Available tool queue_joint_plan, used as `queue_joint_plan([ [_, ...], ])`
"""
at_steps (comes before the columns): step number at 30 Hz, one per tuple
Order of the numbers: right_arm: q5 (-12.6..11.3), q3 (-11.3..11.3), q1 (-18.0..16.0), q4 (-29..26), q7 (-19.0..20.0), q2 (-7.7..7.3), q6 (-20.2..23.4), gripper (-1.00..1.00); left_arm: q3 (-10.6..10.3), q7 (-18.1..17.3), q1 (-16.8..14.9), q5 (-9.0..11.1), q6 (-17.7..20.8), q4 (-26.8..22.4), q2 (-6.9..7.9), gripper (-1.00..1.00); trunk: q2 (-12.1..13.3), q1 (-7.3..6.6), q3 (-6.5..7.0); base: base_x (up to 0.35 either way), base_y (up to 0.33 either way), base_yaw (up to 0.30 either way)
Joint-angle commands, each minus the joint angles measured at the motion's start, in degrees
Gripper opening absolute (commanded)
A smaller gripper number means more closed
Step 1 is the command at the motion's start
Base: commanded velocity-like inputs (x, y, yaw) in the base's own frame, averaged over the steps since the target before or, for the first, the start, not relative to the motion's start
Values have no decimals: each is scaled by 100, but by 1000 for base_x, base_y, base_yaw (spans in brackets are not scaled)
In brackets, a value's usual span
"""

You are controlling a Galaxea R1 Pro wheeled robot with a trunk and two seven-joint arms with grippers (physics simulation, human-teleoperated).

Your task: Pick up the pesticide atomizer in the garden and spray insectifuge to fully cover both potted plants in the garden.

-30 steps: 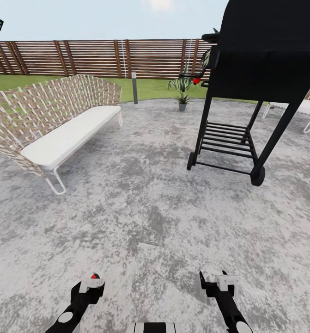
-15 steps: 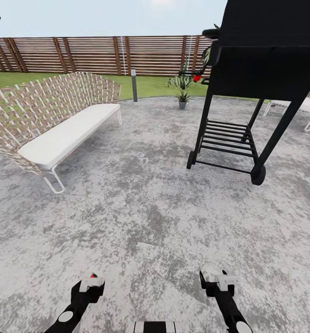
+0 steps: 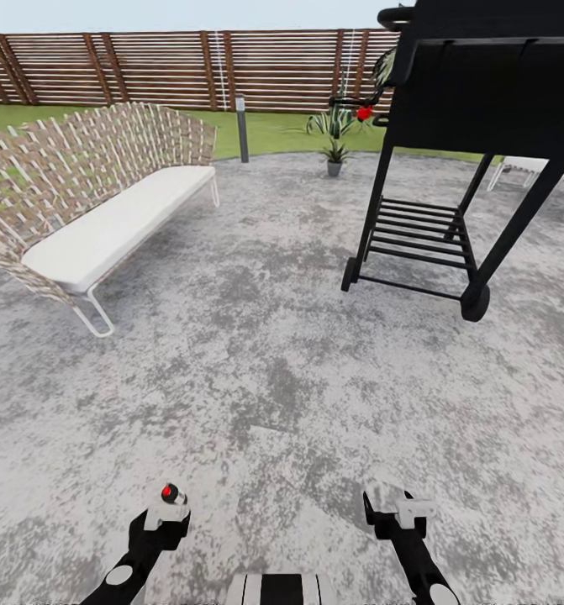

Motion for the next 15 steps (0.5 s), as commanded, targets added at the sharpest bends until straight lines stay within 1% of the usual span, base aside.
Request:
queue_joint_plan([
  [1,5,1,-2,4,1,-1,-17,100,-2,5,-2,-13,-19,7,1,100,-1,-1,-13,0,0,0],
  [7,5,1,-3,4,1,-1,-17,100,-10,5,-2,-13,-19,12,3,100,-1,-1,-45,4,0,0],
  [12,5,1,-3,4,1,-1,-17,100,-10,5,-2,-13,-19,18,1,100,-1,-1,-49,194,51,0],
  [15,5,1,-2,4,1,-2,-17,100,-10,5,-2,-13,-19,19,1,100,-1,-1,-49,100,28,0],
])
